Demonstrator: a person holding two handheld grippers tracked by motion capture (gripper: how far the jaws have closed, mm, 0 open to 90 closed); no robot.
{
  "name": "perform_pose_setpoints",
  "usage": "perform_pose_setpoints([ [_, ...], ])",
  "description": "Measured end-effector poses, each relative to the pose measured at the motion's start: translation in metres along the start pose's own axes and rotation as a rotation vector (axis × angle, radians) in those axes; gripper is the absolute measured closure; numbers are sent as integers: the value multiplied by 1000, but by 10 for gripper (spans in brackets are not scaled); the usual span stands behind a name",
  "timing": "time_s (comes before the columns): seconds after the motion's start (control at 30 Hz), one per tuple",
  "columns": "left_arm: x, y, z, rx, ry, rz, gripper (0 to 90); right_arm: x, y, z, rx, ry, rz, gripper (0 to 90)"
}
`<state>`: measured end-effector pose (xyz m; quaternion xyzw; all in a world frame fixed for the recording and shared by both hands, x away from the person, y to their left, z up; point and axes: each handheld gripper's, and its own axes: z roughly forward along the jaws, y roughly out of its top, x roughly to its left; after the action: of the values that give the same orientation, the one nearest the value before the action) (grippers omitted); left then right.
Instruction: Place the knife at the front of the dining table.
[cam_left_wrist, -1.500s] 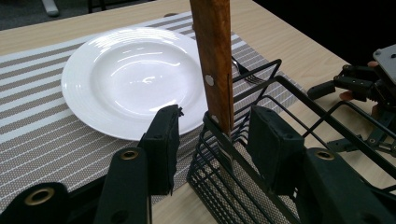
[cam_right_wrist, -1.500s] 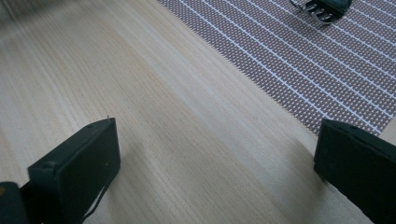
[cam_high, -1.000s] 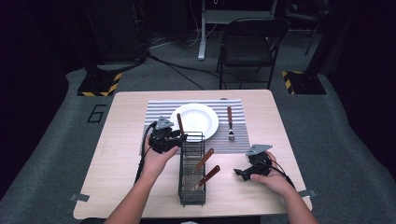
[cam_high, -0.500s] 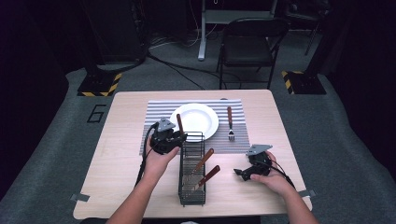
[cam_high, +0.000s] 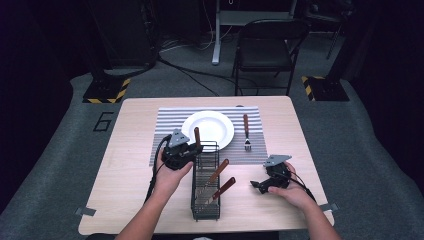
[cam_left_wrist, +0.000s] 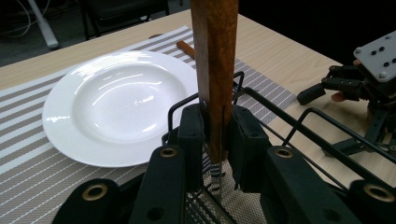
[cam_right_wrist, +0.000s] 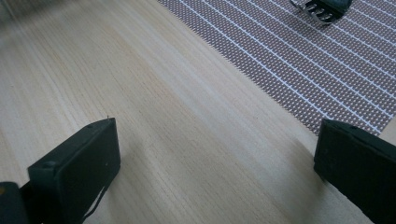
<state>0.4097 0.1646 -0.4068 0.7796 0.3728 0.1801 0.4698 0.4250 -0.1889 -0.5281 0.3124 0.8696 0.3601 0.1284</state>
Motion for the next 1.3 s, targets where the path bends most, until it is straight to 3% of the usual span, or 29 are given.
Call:
perform_pose_setpoints([
  [0.17, 2, -1, 5, -10, -17, -33, 768, 0, 0, 0, 0, 0, -1, 0],
  [0.37, -2, -3, 8, -28, -14, -24, 772, 0, 0, 0, -1, 0, -1, 0],
  [0.47, -5, -1, 8, -22, -14, -3, 779, 0, 0, 0, 0, 0, -2, 0],
  [0.8, -4, 0, 6, -4, -26, 7, 794, 0, 0, 0, 1, 2, -6, 0],
  [1.3, 1, 11, -4, -29, -20, -26, 807, 0, 0, 0, 1, 1, -7, 0],
])
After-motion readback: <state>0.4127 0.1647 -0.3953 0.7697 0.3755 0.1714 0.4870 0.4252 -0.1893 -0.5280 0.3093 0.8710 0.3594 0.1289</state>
